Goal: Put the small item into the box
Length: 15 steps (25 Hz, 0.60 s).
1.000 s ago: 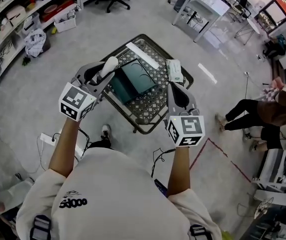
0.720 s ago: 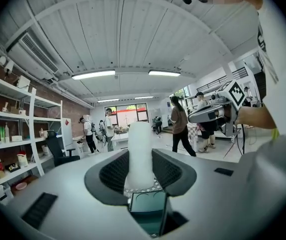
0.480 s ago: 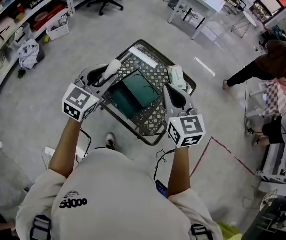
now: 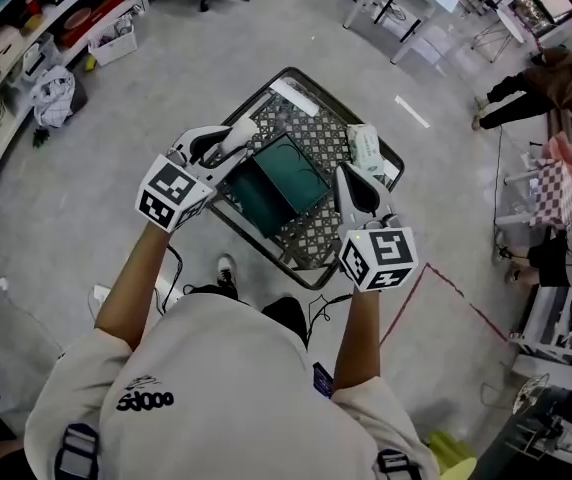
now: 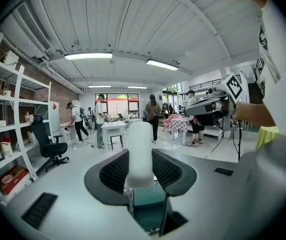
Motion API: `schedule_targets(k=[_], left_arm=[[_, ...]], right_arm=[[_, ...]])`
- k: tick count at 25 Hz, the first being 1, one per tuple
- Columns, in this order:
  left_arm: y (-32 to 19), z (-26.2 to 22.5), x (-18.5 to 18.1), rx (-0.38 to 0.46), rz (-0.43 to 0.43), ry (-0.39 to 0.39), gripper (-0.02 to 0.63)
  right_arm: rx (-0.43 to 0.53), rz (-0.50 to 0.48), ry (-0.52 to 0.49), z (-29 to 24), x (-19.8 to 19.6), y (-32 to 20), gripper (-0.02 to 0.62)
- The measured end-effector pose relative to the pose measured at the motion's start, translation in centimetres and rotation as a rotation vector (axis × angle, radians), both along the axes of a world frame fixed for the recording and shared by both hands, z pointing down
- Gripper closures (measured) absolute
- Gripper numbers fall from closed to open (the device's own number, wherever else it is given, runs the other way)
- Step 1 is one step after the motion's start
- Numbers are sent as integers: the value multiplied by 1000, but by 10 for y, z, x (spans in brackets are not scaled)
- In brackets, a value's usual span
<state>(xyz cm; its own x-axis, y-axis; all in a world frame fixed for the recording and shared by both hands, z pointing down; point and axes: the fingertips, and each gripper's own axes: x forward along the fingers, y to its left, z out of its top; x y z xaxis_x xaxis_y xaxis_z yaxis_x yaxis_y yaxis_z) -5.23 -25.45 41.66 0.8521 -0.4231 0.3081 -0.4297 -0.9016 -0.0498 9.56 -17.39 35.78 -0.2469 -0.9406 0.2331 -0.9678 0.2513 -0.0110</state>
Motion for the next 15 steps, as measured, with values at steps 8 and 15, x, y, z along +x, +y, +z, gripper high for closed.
schedule_targets(k=[8, 15], left_arm=[[-15, 70, 8, -111, -62, -115, 460], [-16, 140, 22, -219, -90, -227, 460]], right_arm=[[-84, -56, -47, 34, 15, -22, 588], [-140, -120, -20, 64, 21, -39, 586]])
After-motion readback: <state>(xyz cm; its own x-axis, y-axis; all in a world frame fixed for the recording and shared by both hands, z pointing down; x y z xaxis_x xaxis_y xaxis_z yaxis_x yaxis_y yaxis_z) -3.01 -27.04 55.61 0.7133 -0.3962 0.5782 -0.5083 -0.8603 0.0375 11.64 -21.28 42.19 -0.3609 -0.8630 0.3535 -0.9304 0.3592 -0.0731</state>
